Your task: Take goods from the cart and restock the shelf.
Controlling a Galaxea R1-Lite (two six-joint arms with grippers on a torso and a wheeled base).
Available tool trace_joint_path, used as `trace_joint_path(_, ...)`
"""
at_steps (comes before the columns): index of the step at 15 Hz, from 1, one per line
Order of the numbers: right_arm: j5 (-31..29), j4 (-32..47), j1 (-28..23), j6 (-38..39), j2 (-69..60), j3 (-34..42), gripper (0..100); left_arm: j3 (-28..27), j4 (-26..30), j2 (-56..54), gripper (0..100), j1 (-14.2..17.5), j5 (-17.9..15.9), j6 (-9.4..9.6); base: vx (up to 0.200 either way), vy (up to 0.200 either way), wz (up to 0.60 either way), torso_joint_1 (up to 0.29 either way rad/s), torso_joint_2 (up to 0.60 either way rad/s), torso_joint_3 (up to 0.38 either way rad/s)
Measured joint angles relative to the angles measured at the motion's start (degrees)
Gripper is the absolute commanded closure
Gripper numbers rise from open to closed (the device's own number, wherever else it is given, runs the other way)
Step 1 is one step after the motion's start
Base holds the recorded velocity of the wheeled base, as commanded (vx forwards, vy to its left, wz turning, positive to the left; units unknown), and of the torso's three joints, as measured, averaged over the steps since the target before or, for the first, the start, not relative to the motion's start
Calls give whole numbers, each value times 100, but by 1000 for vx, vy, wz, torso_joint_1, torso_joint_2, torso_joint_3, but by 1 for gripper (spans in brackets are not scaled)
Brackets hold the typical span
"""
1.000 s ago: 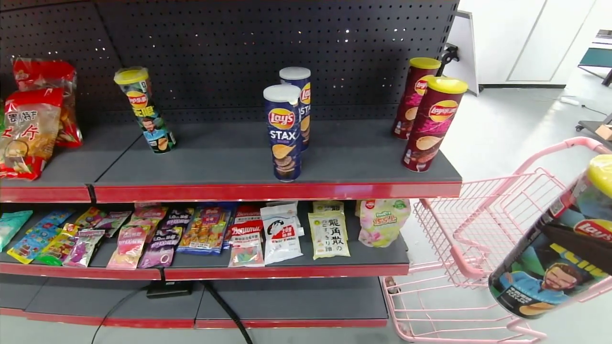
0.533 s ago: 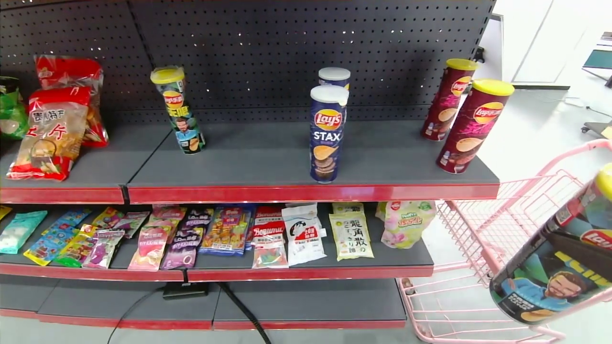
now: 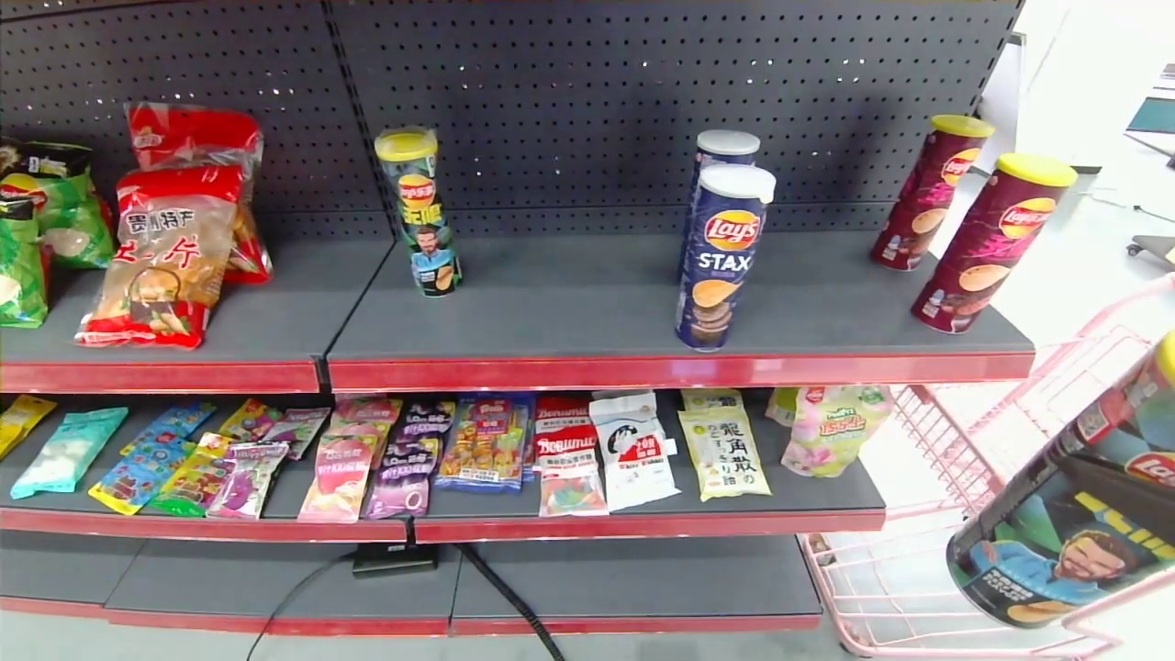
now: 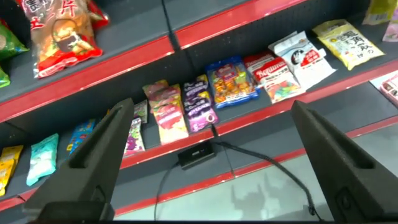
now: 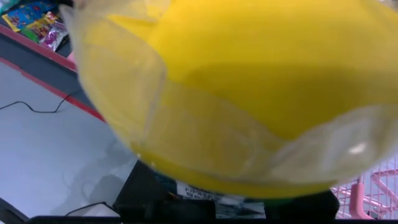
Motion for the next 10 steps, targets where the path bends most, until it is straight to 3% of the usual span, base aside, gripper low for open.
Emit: trace_joint_path(10,1,2,373,-377,-83,15,100,17,0,-63,0,-2,0,0,0,200,0,1,0,1)
